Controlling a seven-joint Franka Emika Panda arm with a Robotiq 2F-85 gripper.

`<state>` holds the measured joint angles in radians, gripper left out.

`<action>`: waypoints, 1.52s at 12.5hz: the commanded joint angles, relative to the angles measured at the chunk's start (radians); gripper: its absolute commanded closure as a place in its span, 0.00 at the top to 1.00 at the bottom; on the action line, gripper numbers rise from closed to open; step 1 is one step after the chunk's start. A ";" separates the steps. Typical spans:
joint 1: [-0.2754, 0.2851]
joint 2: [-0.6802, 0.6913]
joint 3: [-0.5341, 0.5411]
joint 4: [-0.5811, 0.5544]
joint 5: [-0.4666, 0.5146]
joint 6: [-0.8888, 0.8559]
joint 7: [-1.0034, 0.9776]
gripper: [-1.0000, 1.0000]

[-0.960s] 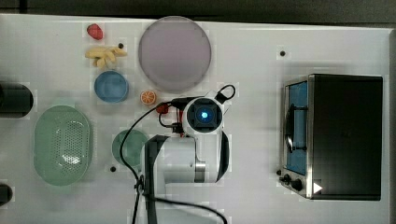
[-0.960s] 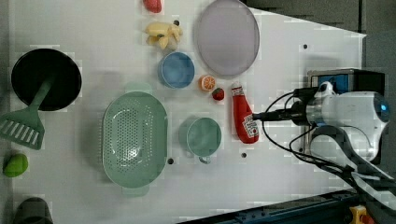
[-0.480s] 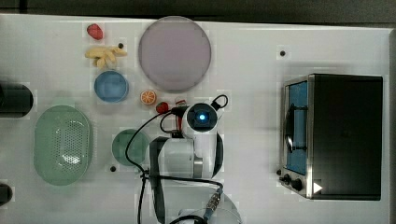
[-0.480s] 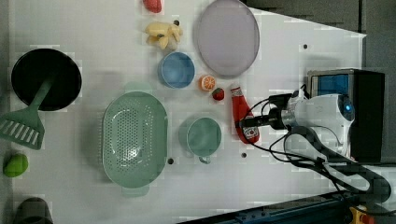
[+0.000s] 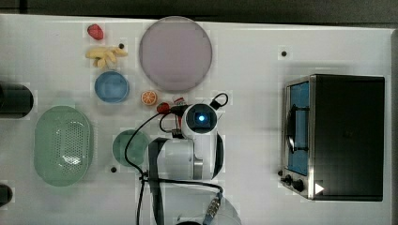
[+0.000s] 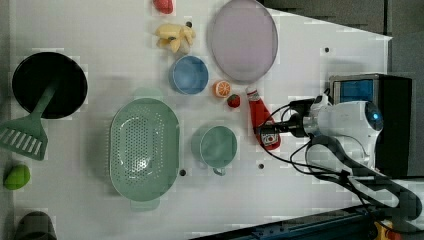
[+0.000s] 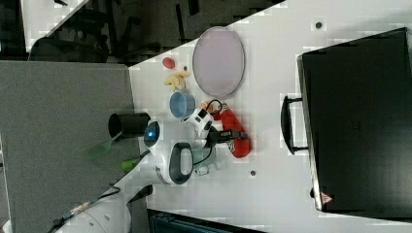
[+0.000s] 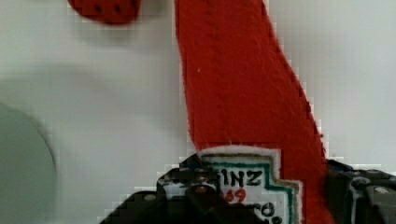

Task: Pick Ketchup from the table and place it in strainer.

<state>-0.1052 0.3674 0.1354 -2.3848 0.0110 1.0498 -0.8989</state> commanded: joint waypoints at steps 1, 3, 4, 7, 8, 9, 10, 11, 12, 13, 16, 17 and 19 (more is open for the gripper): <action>-0.007 -0.119 0.004 0.032 0.000 -0.083 -0.035 0.62; -0.007 -0.215 0.009 0.065 0.001 -0.230 -0.026 0.62; -0.007 -0.265 0.013 0.091 0.001 -0.311 -0.017 0.62; -0.003 -0.380 0.035 0.200 0.003 -0.587 0.028 0.62; 0.002 -0.400 0.050 0.237 0.006 -0.663 0.067 0.62; 0.007 -0.413 0.071 0.268 0.010 -0.710 0.111 0.62; 0.012 -0.419 0.096 0.292 0.014 -0.731 0.146 0.62; 0.018 -0.419 0.126 0.308 0.019 -0.734 0.166 0.62; 0.023 -0.418 0.159 0.315 0.024 -0.733 0.187 0.62; 0.028 -0.417 0.193 0.315 0.027 -0.731 0.232 0.62; 0.040 -0.402 0.313 0.315 0.027 -0.723 0.428 0.62; 0.044 -0.393 0.353 0.315 0.027 -0.705 0.485 0.62; 0.049 -0.361 0.433 0.312 0.027 -0.643 0.587 0.62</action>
<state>-0.0708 0.0136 0.5439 -2.0762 0.0352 0.3972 -0.4565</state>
